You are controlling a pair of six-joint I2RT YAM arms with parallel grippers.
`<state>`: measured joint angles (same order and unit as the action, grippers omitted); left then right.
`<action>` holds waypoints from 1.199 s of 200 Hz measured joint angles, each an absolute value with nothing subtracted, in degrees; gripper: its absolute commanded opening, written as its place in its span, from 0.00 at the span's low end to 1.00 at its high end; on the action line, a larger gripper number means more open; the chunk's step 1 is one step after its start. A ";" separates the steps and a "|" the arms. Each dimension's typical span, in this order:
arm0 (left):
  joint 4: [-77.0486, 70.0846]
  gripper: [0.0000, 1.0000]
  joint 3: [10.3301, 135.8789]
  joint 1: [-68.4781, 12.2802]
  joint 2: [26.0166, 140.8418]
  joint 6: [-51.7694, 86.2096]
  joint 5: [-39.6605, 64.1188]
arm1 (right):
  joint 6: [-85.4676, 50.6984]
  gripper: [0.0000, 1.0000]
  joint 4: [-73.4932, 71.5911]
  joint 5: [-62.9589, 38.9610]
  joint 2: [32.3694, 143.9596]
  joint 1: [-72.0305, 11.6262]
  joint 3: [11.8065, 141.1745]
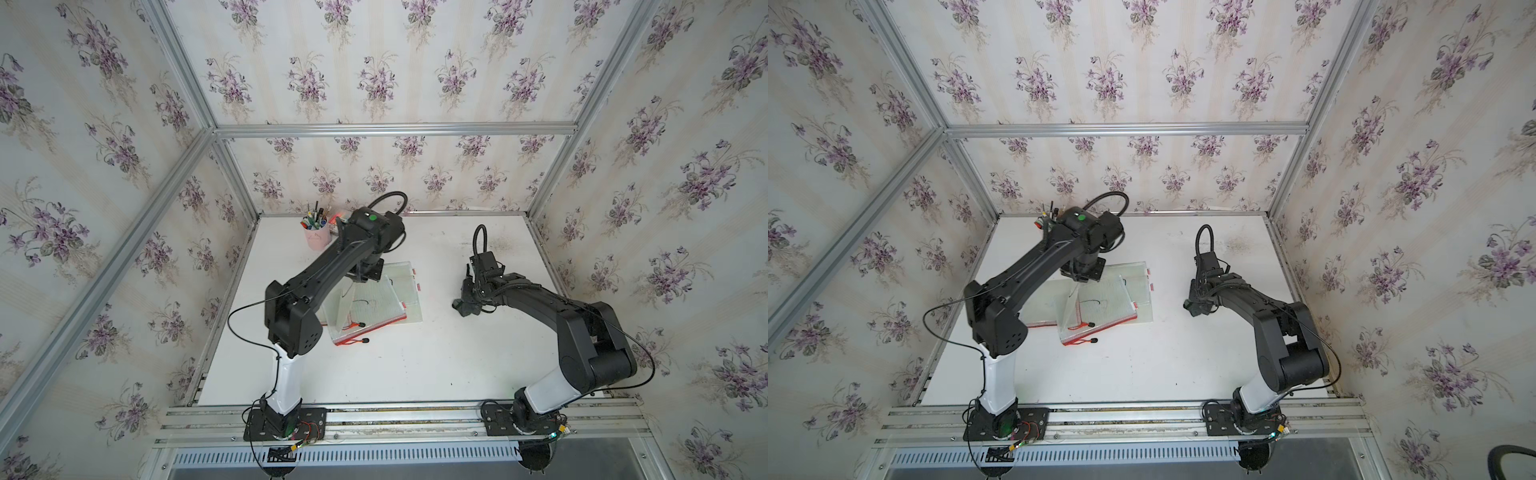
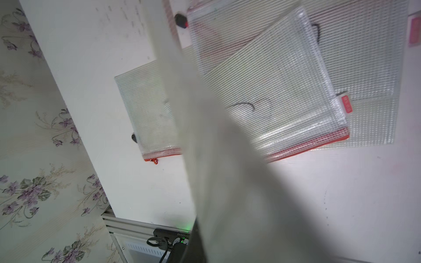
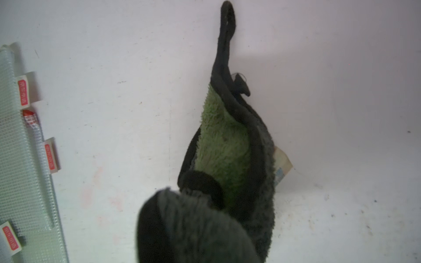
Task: Wipe the document bag
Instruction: Adjust the document bag at the center of the board.
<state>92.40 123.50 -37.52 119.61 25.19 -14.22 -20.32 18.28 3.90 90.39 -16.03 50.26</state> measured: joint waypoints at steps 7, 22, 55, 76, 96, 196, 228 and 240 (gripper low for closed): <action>92.14 0.00 125.67 -39.11 122.02 26.24 -14.28 | -19.92 0.10 17.89 3.42 90.15 -15.73 49.95; 92.58 0.00 130.15 -41.82 126.52 27.94 -13.32 | -19.51 0.10 17.30 2.26 89.45 -14.72 49.36; 92.58 0.00 136.70 -45.04 134.43 30.04 -7.49 | -18.41 0.10 16.80 0.95 87.13 -11.20 48.25; 91.50 0.01 137.60 -46.59 137.05 31.16 -1.50 | -17.50 0.09 17.21 0.60 85.97 -9.06 48.21; 86.87 0.53 137.62 -47.59 139.63 32.08 5.93 | -16.47 0.09 18.41 0.60 85.67 -7.79 49.01; 59.11 0.87 105.82 -33.82 120.55 21.54 15.03 | -16.49 0.10 27.62 2.04 84.51 -16.91 58.54; 54.63 0.83 102.89 -28.99 123.92 15.42 17.12 | -20.53 0.10 27.62 0.99 88.55 -27.44 59.86; 53.17 0.82 102.76 -28.21 125.49 13.58 17.98 | -22.22 0.10 26.92 0.67 91.15 -29.61 59.86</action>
